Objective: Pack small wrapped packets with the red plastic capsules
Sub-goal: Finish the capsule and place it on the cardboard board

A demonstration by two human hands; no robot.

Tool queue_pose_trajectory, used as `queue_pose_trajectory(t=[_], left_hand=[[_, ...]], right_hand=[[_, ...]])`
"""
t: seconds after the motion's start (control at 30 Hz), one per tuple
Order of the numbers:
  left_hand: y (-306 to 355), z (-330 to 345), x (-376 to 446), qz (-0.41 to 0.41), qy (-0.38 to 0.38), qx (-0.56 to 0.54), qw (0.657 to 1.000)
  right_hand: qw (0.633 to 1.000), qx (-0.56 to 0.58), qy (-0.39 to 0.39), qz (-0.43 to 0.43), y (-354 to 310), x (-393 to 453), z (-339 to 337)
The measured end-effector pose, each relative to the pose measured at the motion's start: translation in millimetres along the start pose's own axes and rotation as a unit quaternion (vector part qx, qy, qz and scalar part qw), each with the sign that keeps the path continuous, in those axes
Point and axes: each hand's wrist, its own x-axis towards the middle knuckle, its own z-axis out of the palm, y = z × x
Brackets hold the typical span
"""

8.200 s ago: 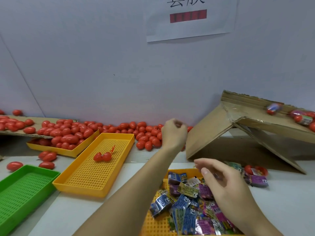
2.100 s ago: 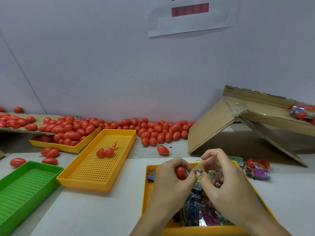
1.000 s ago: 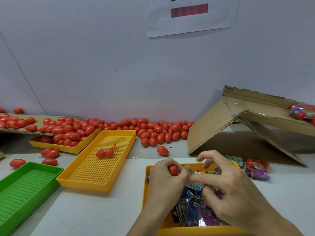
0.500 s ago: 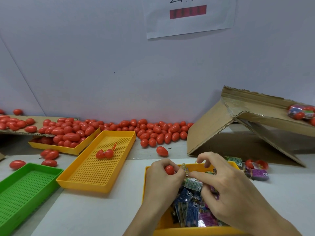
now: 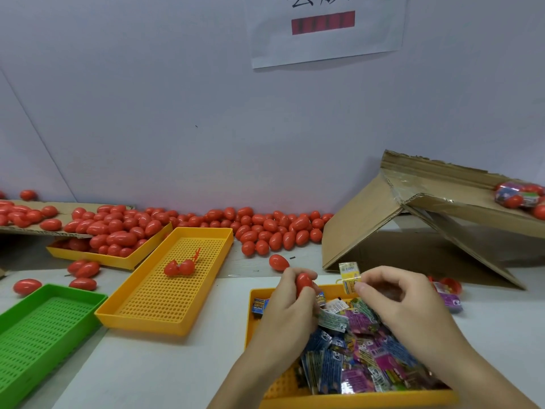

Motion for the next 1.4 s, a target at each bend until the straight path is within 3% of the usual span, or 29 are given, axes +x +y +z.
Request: queue_pose_trajectory(t=[0.13,0.3,0.57,0.97,1.4], left_hand=[[-1.0,1.1,0.7,0.081,0.036,0.050,0.995],[0.0,0.3,0.7,0.122,0.061,0.081,0.987],[-3.0,2.2,1.8,0.120,0.030,0.041,0.991],[-7.2,2.0,5.4,0.091,-0.006,-0.044,0.995],[-4.1,-2.4,4.8,0.105,-0.046,-0.082,0.990]], right_hand=[[0.995,0.070,0.006,0.064,-0.4,3.3,-3.5],[0.996,0.082,-0.008,0.043,-2.6,1.8,-1.1],[0.998,0.047,-0.012,0.027,-3.0,-0.1,2.3],[0.993,0.106,-0.043,-0.013,-4.4,-1.3,2.6],[0.979,0.175,-0.095,0.032,-2.2,-1.5,0.4]])
